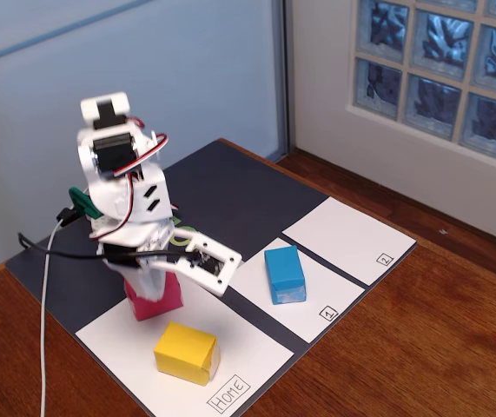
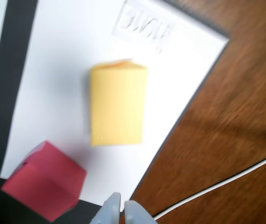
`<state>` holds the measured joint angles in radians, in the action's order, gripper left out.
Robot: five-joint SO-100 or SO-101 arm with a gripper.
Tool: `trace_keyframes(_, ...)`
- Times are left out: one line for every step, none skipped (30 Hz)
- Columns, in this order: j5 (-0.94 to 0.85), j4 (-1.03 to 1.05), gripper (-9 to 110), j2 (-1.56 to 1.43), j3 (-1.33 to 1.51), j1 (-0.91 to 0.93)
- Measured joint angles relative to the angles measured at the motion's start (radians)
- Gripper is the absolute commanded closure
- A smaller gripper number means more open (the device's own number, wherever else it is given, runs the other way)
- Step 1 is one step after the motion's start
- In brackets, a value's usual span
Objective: Move box yellow to zone 2
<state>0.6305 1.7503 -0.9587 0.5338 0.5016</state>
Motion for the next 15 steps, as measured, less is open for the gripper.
trace_keyframes(0.0,0.0,101,0.028,-0.023,0.0)
trace_keyframes(0.0,0.0,101,0.049,-0.044,0.0)
trace_keyframes(0.0,0.0,101,0.064,-0.06,-0.002)
trace_keyframes(0.0,0.0,101,0.078,-0.075,-0.002)
trace_keyframes(0.0,0.0,101,0.095,-0.091,-0.002)
trace_keyframes(0.0,0.0,101,0.117,-0.109,-0.002)
trace_keyframes(0.0,0.0,101,0.137,-0.129,-0.002)
trace_keyframes(0.0,0.0,101,0.155,-0.143,-0.003)
trace_keyframes(0.0,0.0,101,0.166,-0.15,-0.008)
trace_keyframes(0.0,0.002,101,0.173,-0.158,-0.011)
trace_keyframes(0.003,0.002,101,0.183,-0.164,-0.015)
trace_keyframes(0.012,0.002,101,0.189,-0.166,-0.021)
trace_keyframes(0.021,0.002,101,0.192,-0.167,-0.028)
trace_keyframes(0.031,0.002,101,0.196,-0.167,-0.035)
trace_keyframes(0.038,0.002,101,0.196,-0.167,-0.044)
